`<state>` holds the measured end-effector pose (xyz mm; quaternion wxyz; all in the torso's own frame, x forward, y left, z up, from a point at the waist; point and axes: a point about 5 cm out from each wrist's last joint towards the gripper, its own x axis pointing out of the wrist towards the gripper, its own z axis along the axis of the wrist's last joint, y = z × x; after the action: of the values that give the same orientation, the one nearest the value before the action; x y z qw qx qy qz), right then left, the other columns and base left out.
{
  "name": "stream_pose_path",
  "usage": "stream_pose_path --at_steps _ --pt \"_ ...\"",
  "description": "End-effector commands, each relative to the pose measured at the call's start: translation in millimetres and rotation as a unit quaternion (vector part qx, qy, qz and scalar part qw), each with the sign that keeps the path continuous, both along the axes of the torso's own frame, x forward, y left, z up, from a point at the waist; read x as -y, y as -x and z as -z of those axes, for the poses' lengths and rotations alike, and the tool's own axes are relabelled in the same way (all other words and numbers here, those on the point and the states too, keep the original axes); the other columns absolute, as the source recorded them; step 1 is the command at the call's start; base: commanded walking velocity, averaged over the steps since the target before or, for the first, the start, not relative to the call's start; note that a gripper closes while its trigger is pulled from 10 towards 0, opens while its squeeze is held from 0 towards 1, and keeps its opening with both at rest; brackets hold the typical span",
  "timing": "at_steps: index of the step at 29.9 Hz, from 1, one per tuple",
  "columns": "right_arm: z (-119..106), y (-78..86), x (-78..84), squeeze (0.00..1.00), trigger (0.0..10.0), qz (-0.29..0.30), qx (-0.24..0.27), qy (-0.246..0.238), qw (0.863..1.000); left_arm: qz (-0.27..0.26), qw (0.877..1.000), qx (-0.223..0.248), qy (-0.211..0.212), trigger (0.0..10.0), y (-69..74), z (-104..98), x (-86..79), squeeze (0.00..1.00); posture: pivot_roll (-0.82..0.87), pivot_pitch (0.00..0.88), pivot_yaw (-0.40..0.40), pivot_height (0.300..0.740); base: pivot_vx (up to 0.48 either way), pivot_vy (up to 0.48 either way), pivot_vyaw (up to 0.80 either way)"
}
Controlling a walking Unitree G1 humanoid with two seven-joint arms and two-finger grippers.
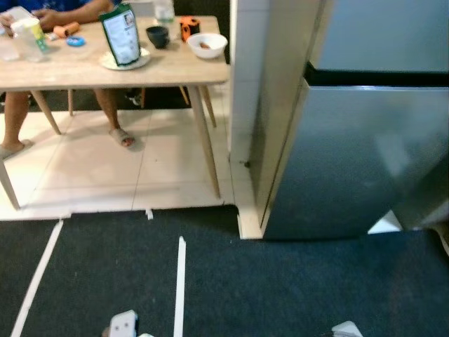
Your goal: Restocking fridge
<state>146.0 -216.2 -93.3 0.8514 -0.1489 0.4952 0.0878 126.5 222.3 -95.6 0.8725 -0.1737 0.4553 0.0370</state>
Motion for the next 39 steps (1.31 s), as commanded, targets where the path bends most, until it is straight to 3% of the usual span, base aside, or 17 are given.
stream_pose_path --at_steps 1,10,26,39 --pt "3.7 14.3 8.7 0.0 10.0 0.008 -0.024 0.01 1.0 0.007 1.0 -0.006 0.001 10.0 3.6 1.6 2.1 0.0 -0.06 0.1 -0.022 0.74 0.319 0.0 0.0" --pt "3.9 14.5 8.3 0.0 10.0 0.009 -0.025 0.01 1.0 0.007 1.0 -0.009 -0.003 10.0 3.2 1.6 1.7 0.0 -0.06 0.103 -0.019 0.74 0.308 0.0 0.0" --pt "1.2 9.4 12.0 0.0 10.0 0.029 -0.01 0.012 0.999 -0.001 1.0 -0.007 0.0 10.0 2.6 1.7 2.9 0.0 -0.05 0.105 -0.02 0.74 0.0 0.0 0.0" --pt "-19.1 -27.9 30.7 0.0 10.0 0.073 0.063 0.03 0.995 0.0 1.0 -0.008 0.008 10.0 4.4 3.1 7.2 0.0 -0.06 0.106 -0.03 0.74 0.0 -0.277 0.0"
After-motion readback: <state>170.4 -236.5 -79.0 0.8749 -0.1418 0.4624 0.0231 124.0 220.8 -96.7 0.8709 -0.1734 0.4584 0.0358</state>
